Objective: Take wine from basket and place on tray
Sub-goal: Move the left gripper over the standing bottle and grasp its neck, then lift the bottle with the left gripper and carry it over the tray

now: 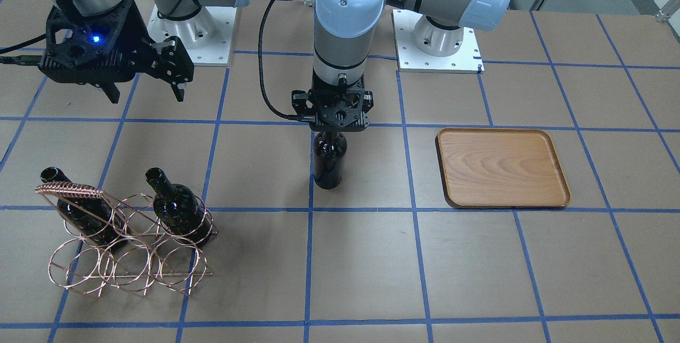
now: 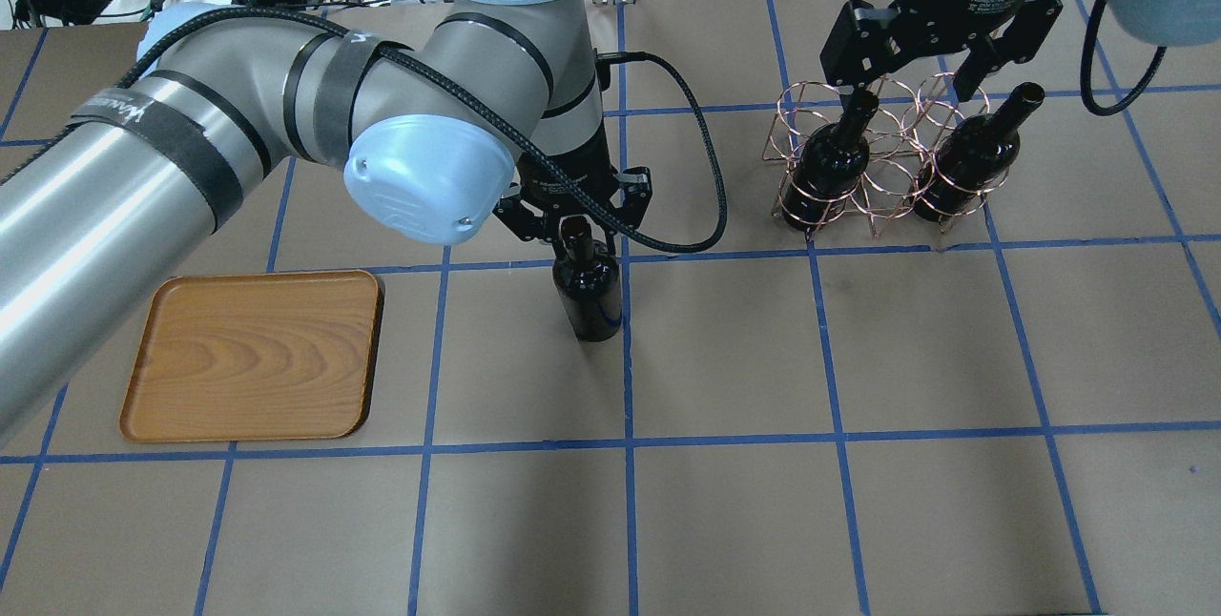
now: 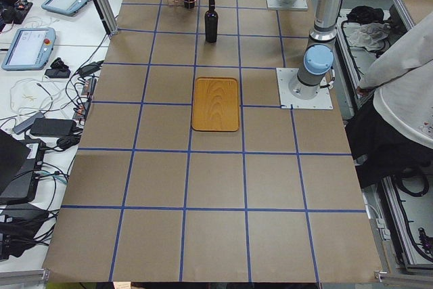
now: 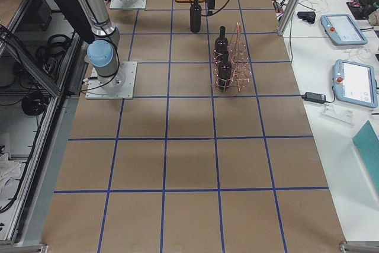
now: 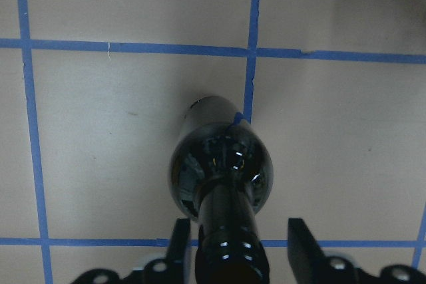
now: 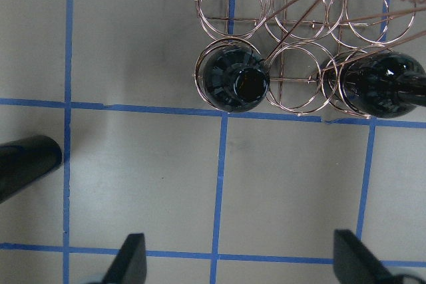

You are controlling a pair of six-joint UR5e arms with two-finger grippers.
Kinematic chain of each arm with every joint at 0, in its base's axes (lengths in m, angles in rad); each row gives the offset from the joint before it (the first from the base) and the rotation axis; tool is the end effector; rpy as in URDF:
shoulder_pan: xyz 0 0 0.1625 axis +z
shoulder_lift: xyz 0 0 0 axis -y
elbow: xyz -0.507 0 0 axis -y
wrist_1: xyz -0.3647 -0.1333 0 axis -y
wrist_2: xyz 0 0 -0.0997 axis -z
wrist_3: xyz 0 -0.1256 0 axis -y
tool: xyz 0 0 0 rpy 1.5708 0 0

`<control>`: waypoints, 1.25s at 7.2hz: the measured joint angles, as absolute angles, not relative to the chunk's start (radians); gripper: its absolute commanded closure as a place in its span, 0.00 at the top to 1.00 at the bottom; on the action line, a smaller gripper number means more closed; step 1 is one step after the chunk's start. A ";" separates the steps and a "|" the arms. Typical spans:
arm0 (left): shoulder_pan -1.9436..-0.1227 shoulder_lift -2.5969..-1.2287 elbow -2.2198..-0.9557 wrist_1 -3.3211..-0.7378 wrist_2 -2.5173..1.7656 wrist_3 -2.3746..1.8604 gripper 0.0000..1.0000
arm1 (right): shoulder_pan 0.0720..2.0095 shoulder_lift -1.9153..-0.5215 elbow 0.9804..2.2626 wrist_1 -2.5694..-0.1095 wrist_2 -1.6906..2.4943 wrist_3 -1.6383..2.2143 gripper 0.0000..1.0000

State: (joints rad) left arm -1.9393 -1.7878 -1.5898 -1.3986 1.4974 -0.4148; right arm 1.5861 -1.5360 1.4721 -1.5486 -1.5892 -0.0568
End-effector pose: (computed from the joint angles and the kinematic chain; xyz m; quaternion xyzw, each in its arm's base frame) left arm -0.3330 -0.4666 0.4410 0.0243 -0.9985 -0.0435 0.0217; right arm 0.1384 -0.4844 0.5712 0.0358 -0.9991 0.0207 0.0096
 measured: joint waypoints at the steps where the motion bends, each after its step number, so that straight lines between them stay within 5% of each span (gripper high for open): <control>1: -1.937 -1.780 -1.589 -1.402 1.502 -0.403 0.00 | 1.586 -1.537 1.472 -1.549 -1.589 -0.057 1.00; 9: -1.538 -1.545 -1.689 -1.495 1.561 0.097 0.00 | 1.586 -1.536 1.473 -1.549 -1.589 -0.057 1.00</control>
State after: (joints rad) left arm -1.5383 -1.5450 -1.6891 -1.4951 1.5611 0.0965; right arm 1.5856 -1.5364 1.4726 -1.5493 -1.5892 -0.0568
